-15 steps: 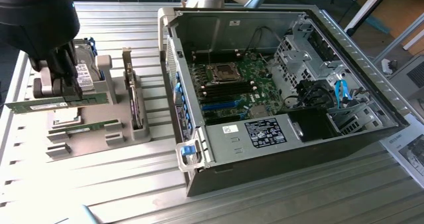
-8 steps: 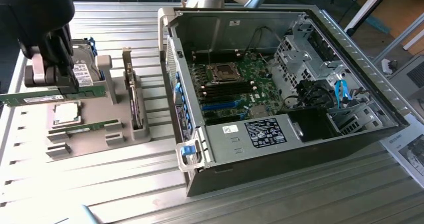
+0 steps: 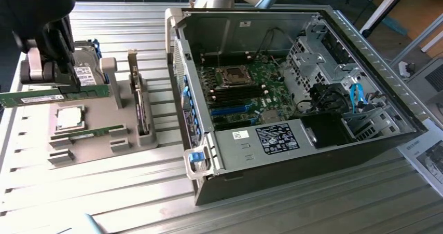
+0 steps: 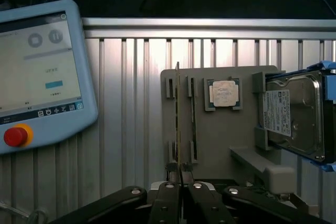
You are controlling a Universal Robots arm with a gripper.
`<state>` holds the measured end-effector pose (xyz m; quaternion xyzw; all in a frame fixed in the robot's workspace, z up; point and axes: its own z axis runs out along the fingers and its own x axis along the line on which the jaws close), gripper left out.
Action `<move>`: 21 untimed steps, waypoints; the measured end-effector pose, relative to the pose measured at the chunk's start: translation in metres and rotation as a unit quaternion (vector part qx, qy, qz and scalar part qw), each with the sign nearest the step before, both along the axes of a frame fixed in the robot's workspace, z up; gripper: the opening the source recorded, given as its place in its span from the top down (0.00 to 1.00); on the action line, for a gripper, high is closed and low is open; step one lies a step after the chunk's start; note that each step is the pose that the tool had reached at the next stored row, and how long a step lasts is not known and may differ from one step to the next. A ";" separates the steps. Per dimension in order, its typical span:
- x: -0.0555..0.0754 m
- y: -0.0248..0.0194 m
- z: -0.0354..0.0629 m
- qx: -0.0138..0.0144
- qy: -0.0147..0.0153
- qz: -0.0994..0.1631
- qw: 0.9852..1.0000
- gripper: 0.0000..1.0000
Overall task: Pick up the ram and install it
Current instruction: 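Pick up the ram and move it above insertion slot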
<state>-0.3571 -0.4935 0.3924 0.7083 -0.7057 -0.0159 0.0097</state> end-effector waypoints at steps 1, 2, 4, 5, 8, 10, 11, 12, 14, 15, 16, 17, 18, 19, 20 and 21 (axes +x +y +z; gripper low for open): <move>0.000 0.0000 0.0000 0.000 0.000 0.000 1.000 0.88; 0.000 0.0000 0.0001 0.000 0.000 0.000 1.000 0.88; 0.004 0.0000 0.0001 0.000 0.000 0.000 1.000 0.88; 0.007 0.0000 0.0001 0.000 0.000 0.000 1.000 0.88; 0.015 0.0000 0.0001 0.000 0.000 0.000 1.000 0.88; 0.019 0.0000 0.0000 0.000 0.000 0.000 1.000 0.88; 0.023 0.0000 0.0000 0.000 0.000 0.000 1.000 0.88; 0.026 0.0000 0.0001 0.000 0.000 0.000 1.000 0.88; 0.034 0.0000 0.0001 0.000 0.000 0.000 1.000 0.88; 0.037 0.0000 0.0001 0.000 0.000 0.000 1.000 0.88; 0.041 0.0000 0.0000 0.000 0.000 0.000 1.000 0.88; 0.044 0.0000 0.0000 0.000 0.000 0.000 1.000 0.88; 0.048 0.0000 0.0000 0.000 0.000 0.000 1.000 0.88; 0.053 0.0000 0.0001 0.000 0.000 0.000 1.000 0.88; 0.060 0.0000 0.0000 0.000 0.000 0.000 1.000 0.88; 0.064 0.0000 0.0000 0.000 0.000 0.000 1.000 0.88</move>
